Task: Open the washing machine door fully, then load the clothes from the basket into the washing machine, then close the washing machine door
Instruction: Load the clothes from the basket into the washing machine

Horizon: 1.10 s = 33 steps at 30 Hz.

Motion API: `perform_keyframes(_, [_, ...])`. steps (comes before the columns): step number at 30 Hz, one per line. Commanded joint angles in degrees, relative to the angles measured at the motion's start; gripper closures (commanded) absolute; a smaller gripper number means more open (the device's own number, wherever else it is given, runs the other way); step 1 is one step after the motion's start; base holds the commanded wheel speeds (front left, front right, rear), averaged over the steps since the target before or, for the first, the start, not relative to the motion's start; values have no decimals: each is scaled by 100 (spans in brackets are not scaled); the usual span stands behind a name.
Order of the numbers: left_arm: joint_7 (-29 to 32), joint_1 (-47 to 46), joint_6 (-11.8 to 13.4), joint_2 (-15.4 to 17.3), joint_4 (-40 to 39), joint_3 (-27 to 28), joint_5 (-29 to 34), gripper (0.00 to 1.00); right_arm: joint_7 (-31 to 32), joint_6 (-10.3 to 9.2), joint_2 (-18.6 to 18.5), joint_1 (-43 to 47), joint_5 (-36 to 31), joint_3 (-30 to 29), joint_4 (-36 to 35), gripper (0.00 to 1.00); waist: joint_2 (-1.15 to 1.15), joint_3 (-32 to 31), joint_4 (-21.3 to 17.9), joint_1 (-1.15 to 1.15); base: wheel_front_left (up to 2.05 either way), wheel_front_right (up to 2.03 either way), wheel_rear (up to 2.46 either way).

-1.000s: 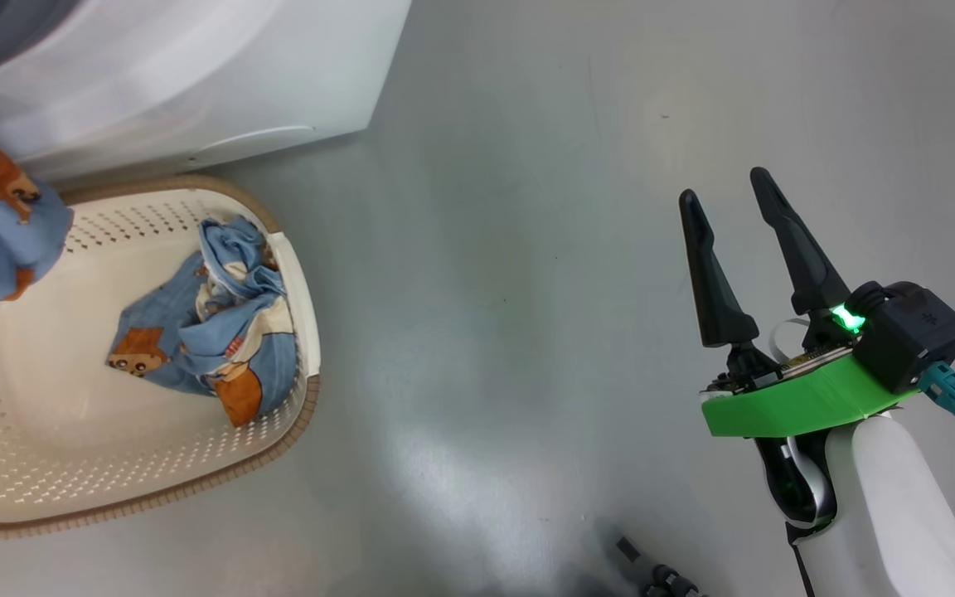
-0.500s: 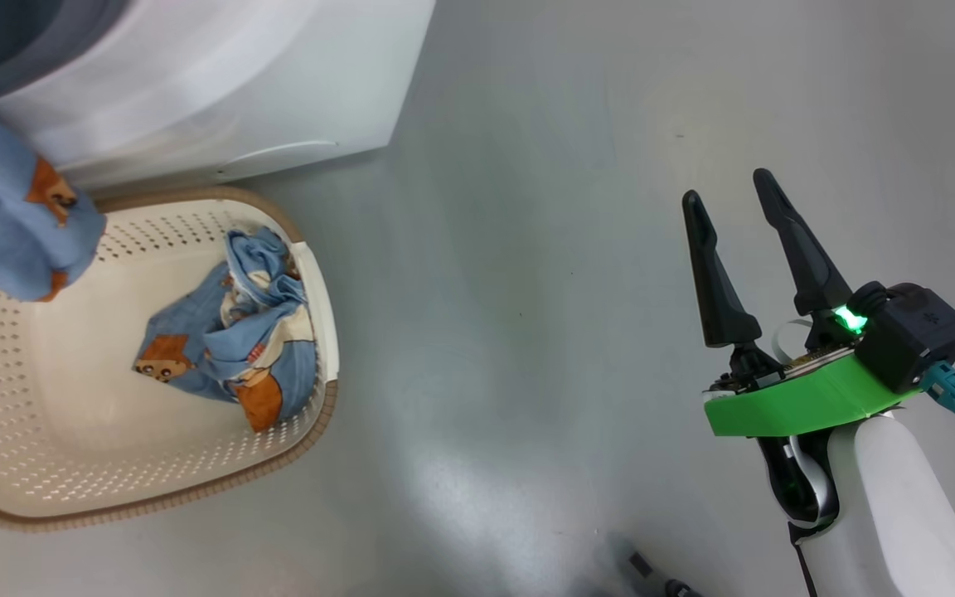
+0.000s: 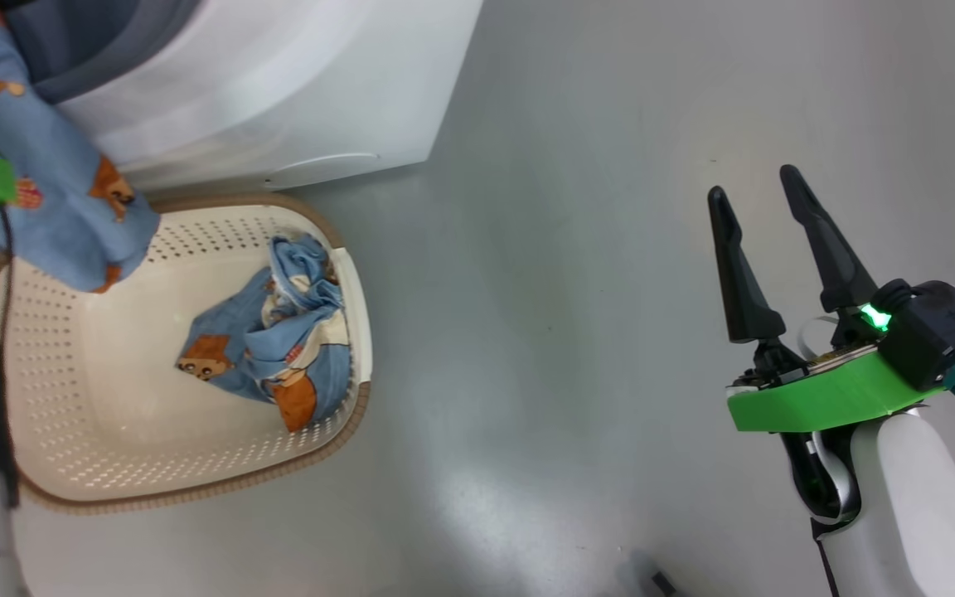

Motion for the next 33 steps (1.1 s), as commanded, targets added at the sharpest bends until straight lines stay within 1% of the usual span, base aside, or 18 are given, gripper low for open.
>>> perform_keyframes(1, [-30,241,-13,211,-266,110,-8,0,-27,8,-40,115,-66,69,-156,0,0,-29,60,0,0,0,0])
perform_keyframes(7, [-30,898,-13,-23,-898,294,30,0,-27,8,-141,132,-70,-39,-172,0,0,-98,220,0,0,0,0])
perform_keyframes(15, [-30,1805,-14,-221,-1672,295,219,0,-27,8,-228,148,-81,-98,-175,0,0,-196,363,0,0,0,0])
perform_keyframes(20, [-30,2407,-14,-322,-2164,378,238,0,-27,8,-254,158,-87,-110,-176,0,0,-238,400,0,0,0,0])
perform_keyframes(33, [-30,3908,-14,-749,-3283,690,236,0,-27,8,-297,176,-82,-141,-167,0,0,-297,452,0,0,0,0])
